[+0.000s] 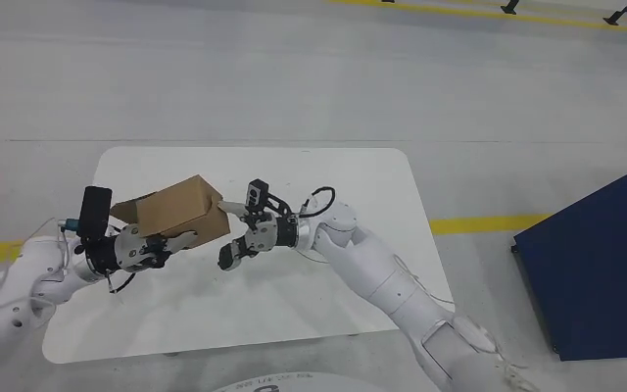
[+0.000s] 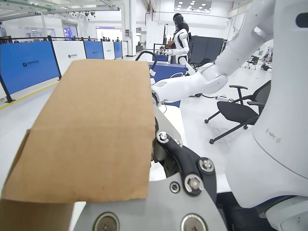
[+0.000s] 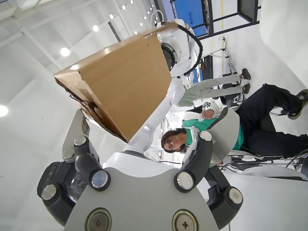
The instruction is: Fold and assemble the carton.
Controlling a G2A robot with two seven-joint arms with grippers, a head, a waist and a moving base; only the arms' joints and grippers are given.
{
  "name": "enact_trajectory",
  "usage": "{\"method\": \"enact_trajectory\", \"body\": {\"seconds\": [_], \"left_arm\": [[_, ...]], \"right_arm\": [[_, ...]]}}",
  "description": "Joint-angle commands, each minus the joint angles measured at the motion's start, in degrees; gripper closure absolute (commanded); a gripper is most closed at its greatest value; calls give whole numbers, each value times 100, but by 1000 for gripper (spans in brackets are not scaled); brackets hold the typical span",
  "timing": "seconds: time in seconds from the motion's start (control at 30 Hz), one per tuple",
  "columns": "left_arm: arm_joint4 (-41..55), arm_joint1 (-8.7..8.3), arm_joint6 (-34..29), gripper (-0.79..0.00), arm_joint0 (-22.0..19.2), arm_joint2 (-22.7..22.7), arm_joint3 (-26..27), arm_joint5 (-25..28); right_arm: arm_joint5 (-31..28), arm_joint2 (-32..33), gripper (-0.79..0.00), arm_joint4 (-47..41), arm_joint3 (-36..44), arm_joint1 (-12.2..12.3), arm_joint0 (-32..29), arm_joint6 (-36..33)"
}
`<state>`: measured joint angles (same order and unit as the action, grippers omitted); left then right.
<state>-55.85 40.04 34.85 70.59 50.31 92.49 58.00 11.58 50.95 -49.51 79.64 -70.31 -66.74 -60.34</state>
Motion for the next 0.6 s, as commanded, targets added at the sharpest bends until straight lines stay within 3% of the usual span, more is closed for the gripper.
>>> {"method": "enact_trajectory", "body": {"seconds": [0.0,0.27,0.57], "left_arm": [[-33,12,-4,0,-12,4,5,0],[-248,15,-146,0,-136,-105,11,0],[-496,-42,-260,0,-258,-274,66,0]], "right_arm": [[74,-65,-785,61,-42,-12,56,-53],[473,-246,-785,269,-201,-10,271,-720],[833,-321,-785,603,-279,16,414,-672]]}}
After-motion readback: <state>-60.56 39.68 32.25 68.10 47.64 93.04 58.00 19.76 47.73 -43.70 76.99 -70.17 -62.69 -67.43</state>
